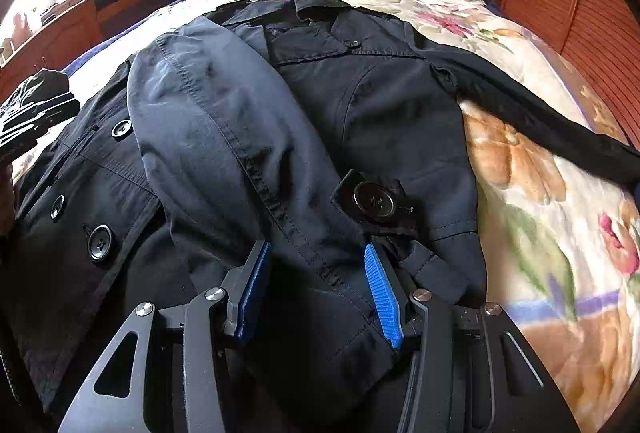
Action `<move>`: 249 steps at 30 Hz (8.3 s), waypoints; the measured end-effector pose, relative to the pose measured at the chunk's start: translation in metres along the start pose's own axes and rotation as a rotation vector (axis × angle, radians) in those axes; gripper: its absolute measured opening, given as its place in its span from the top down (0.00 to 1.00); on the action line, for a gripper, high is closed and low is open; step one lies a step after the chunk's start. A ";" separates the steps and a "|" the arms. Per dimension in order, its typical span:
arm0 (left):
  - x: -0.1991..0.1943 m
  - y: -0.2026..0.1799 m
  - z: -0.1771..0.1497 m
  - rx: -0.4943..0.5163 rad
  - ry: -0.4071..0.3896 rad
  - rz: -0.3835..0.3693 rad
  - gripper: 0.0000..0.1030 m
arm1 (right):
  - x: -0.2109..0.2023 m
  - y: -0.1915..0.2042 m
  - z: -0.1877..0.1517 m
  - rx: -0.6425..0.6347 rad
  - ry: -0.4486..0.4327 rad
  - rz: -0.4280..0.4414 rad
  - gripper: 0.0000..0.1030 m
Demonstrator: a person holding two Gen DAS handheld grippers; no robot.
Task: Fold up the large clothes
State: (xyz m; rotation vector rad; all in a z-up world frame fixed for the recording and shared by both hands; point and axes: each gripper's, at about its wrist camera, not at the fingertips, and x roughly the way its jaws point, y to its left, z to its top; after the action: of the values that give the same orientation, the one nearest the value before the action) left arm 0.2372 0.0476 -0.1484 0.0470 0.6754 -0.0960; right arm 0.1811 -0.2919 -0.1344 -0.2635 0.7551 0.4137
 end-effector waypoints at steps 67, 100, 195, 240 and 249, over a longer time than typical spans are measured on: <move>0.026 -0.010 -0.005 0.031 0.105 -0.005 0.66 | 0.018 -0.394 0.079 0.637 0.061 -0.561 0.55; 0.012 -0.004 -0.004 -0.004 0.056 -0.025 0.66 | -0.149 -0.088 0.190 -0.048 -0.317 -0.277 0.91; 0.134 -0.086 0.117 0.163 0.308 -0.029 0.78 | 0.055 -0.026 0.057 0.063 -0.067 0.144 0.47; 0.083 -0.072 0.098 0.262 0.279 0.022 0.95 | 0.050 -0.026 0.055 0.062 -0.085 0.162 0.47; -0.015 -0.050 0.053 0.137 0.117 -0.012 0.95 | 0.047 -0.027 0.055 0.071 -0.107 0.156 0.47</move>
State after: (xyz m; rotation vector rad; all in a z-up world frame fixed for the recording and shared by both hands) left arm 0.2537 -0.0049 -0.0985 0.1813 0.7857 -0.1515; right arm 0.2573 -0.2822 -0.1272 -0.1152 0.6855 0.5439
